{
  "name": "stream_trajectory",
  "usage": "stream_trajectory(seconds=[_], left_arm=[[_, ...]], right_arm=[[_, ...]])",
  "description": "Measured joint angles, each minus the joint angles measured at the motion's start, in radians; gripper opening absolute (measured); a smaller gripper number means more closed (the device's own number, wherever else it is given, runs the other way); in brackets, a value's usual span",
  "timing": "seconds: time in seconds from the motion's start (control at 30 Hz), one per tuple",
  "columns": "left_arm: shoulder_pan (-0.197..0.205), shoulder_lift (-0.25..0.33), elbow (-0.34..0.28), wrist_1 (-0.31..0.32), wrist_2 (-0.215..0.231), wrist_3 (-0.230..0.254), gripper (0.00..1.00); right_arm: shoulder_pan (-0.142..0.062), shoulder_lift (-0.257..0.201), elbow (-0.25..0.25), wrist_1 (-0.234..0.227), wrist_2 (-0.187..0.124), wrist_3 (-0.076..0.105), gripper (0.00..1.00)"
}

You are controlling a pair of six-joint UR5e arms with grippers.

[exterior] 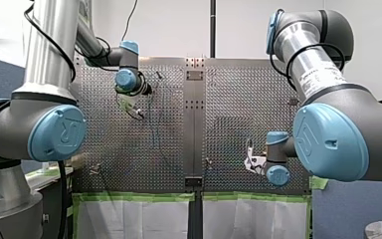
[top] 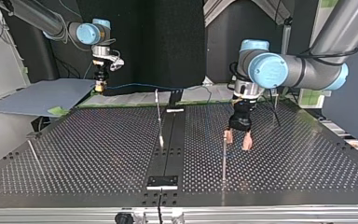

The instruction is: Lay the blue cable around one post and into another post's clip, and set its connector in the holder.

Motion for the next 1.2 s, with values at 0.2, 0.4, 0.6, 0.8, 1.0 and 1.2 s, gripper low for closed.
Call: stream_trajectory(seconds=[0.2, 0.4, 0.6, 0.8, 1.0, 1.2], left_arm=[[0.003, 0.026, -0.004, 0.0, 0.016, -0.066, 1.0], [0.005, 0.029, -0.037, 0.025, 0.037, -0.123, 1.0], [0.011, 0.029, -0.078, 0.083, 0.053, -0.185, 1.0], [0.018, 0.03, -0.104, 0.149, 0.074, -0.25, 1.0], [0.023, 0.03, -0.11, 0.205, 0.084, -0.315, 1.0], [0.031, 0.034, -0.106, 0.194, 0.054, -0.378, 1.0]], right_arm=[[0.002, 0.0, 0.0, 0.0, 0.0, 0.0, 0.0], [0.003, 0.0, 0.0, 0.0, 0.0, 0.0, 0.0], [0.004, 0.0, 0.0, -0.001, 0.0, 0.0, 0.0], [0.006, 0.0, 0.0, -0.001, 0.0, -0.001, 0.0], [0.008, 0.0, 0.0, -0.003, 0.0, -0.002, 0.0], [0.009, 0.0, 0.0, -0.004, 0.0, -0.003, 0.0]])
